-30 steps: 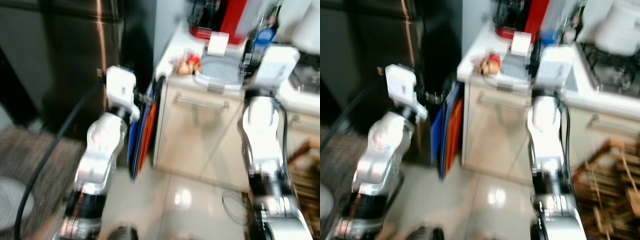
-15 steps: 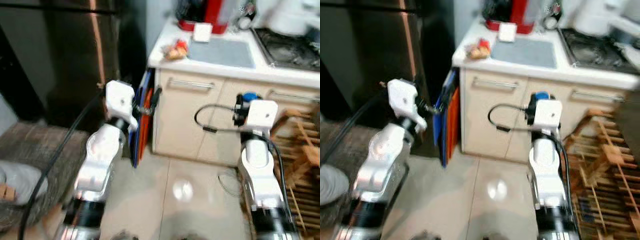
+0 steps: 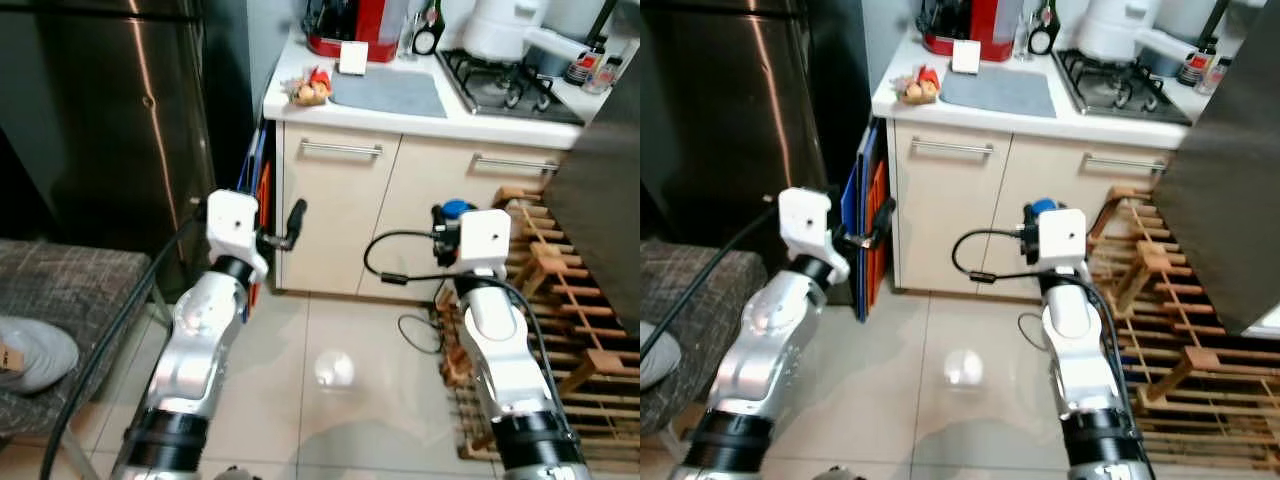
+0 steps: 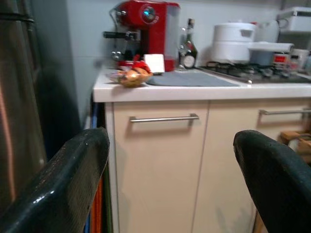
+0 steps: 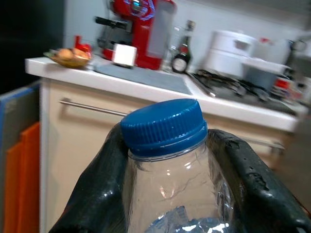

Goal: Restocking fridge

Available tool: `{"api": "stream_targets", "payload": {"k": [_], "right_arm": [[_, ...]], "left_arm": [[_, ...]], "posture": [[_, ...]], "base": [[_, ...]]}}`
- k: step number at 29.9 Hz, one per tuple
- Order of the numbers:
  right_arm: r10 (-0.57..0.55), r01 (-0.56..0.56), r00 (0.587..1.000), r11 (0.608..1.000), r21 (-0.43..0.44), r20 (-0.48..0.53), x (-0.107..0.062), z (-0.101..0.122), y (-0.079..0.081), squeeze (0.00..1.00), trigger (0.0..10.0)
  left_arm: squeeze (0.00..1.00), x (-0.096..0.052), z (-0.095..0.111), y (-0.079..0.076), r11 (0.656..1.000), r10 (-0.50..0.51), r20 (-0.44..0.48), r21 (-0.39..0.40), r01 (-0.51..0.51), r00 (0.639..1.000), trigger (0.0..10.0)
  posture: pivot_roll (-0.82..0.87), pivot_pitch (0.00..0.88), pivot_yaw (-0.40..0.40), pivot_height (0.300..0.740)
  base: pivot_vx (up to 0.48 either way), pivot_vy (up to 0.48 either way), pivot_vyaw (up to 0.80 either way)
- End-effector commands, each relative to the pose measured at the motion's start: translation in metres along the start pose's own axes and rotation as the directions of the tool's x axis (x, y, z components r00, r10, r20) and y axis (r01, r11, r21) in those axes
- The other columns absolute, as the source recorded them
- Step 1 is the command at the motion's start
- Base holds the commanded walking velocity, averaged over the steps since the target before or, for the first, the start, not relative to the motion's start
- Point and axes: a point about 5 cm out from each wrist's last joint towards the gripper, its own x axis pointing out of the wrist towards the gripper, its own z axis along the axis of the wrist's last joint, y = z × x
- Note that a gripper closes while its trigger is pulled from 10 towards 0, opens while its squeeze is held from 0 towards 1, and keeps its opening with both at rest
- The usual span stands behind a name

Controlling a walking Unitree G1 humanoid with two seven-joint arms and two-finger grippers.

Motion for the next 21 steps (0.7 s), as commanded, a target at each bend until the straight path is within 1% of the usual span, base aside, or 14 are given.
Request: {"api": "stream_targets", "payload": {"k": [1,3,4,7,10,11,12,16,18,21], "right_arm": [[-0.016,0.016,1.000,1.000,-0.004,0.014,0.001,0.002,-0.005,0.00,0.0],[-0.017,0.017,1.000,1.000,0.002,0.017,0.001,0.002,-0.004,0.00,0.0],[-0.016,0.016,1.000,1.000,0.007,0.023,0.001,0.002,-0.003,0.00,0.0],[-0.002,0.002,0.999,1.000,-0.004,0.046,0.002,0.004,-0.002,0.00,0.0],[-0.010,0.010,0.999,1.000,0.001,0.043,0.000,0.002,-0.005,0.00,0.0],[-0.014,0.014,0.999,1.000,0.006,0.042,-0.001,0.002,-0.008,0.00,0.0],[-0.015,0.014,0.999,1.000,0.007,0.042,-0.001,0.002,-0.008,0.00,0.0],[-0.011,0.010,0.999,1.000,0.008,0.049,-0.001,0.003,-0.007,0.00,0.0],[-0.005,0.005,0.998,1.000,0.011,0.057,0.000,0.005,-0.006,0.00,0.0],[0.007,-0.006,0.997,1.000,-0.002,0.079,0.002,0.007,-0.006,0.00,0.0]], "left_arm": [[0.00,0.004,0.008,-0.009,0.999,-0.040,0.025,0.008,0.039,0.999,10.0],[0.00,0.004,0.009,-0.009,0.998,-0.061,0.028,0.010,0.061,0.998,10.0],[0.00,0.005,0.010,-0.010,0.997,-0.075,0.033,-0.002,0.075,0.997,10.0],[0.00,0.007,0.013,-0.010,0.994,-0.105,0.043,-0.016,0.106,0.993,10.0],[0.00,0.008,0.012,-0.014,0.992,-0.125,0.048,-0.017,0.126,0.991,10.0],[0.00,0.009,0.016,-0.019,0.988,-0.153,0.068,-0.015,0.154,0.986,10.0],[0.00,0.009,0.017,-0.021,0.987,-0.160,0.074,-0.014,0.162,0.984,10.0],[0.00,0.009,0.012,-0.025,0.985,-0.169,0.066,-0.025,0.171,0.983,10.0],[0.00,0.011,0.012,-0.028,0.982,-0.174,0.071,-0.063,0.179,0.982,10.0],[0.00,0.014,0.013,-0.029,0.980,-0.181,0.081,-0.069,0.187,0.980,10.0]], "posture": [[-0.05,0.000,-0.034,0.740],[-0.05,0.000,-0.025,0.740],[-0.06,0.000,-0.021,0.740],[-0.07,0.000,-0.014,0.740],[-0.07,0.000,-0.018,0.740],[-0.08,0.000,-0.022,0.740],[-0.08,0.000,-0.022,0.740],[-0.09,0.000,-0.039,0.740],[-0.09,0.000,-0.043,0.740],[-0.09,0.000,-0.043,0.740]], "base": [[0.000,0.000,-0.69],[0.000,0.000,-0.69],[0.000,0.000,-0.69],[0.000,-0.480,-0.69],[0.000,-0.480,-0.69],[0.000,-0.480,-0.69],[0.000,-0.480,-0.69],[0.000,-0.480,-0.69],[0.000,-0.129,-0.69],[0.000,0.000,-0.69]]}}
